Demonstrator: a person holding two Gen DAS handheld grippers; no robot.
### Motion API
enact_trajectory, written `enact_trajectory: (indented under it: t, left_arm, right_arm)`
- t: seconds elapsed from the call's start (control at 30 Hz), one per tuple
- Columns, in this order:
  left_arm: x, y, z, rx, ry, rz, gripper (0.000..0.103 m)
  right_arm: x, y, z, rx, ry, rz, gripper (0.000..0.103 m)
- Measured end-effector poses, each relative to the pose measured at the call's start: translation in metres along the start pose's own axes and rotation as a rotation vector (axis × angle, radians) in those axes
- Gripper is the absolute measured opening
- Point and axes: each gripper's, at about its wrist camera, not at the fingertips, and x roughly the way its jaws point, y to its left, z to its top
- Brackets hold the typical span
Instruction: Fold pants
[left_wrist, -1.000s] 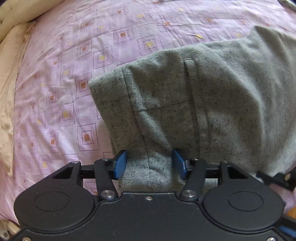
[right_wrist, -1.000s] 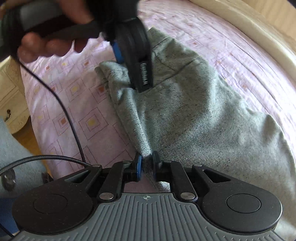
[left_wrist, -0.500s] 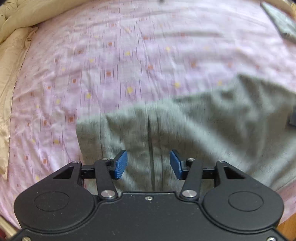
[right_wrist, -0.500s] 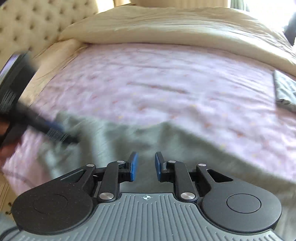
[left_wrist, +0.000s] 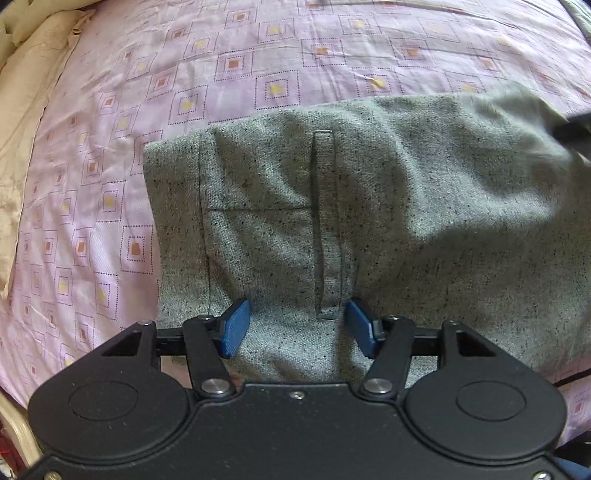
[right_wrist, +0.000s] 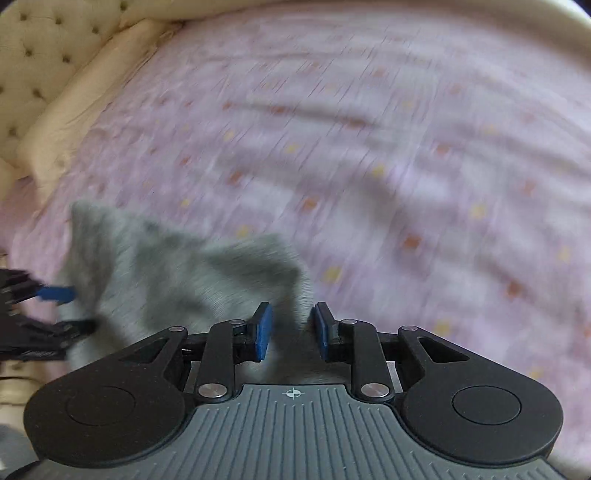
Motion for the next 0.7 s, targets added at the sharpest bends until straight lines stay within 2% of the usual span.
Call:
enact_trajectory:
  t: [0.07, 0.23, 0.33, 0.4, 0.5, 0.6, 0.7]
  left_arm:
    - [0.001, 0.000, 0.000, -0.001, 0.001, 0.003, 0.066]
    - [0.001, -0.001, 0.002, -0.012, 0.016, 0.009, 0.067]
    - [0.003, 0.000, 0.003, -0.006, 0.018, 0.008, 0.067]
    - [0.002, 0.000, 0.002, -0.004, 0.015, 0.007, 0.068]
    - [0.005, 0.002, 0.003, 0.002, 0.012, 0.007, 0.068]
    - [0.005, 0.002, 0.003, 0.005, 0.007, 0.009, 0.069]
    - [0.004, 0.001, 0.002, 0.002, 0.002, 0.010, 0.070]
  right_arm:
    - [-0.006, 0.018, -0.017, -0.062, -0.002, -0.004, 0.026]
    - [-0.003, 0.043, -0.047, -0.082, 0.030, 0.030, 0.026]
    - [-0.012, 0.058, -0.052, -0.112, -0.010, 0.015, 0.026]
    - [-0.016, 0.064, -0.049, -0.123, -0.042, 0.022, 0.026]
    - [-0.029, 0.066, -0.038, -0.133, -0.158, -0.063, 0.026]
    - [-0.031, 0.044, -0.014, -0.067, -0.238, -0.129, 0.026]
    - [-0.021, 0.020, 0.015, -0.046, -0.222, -0.149, 0.026]
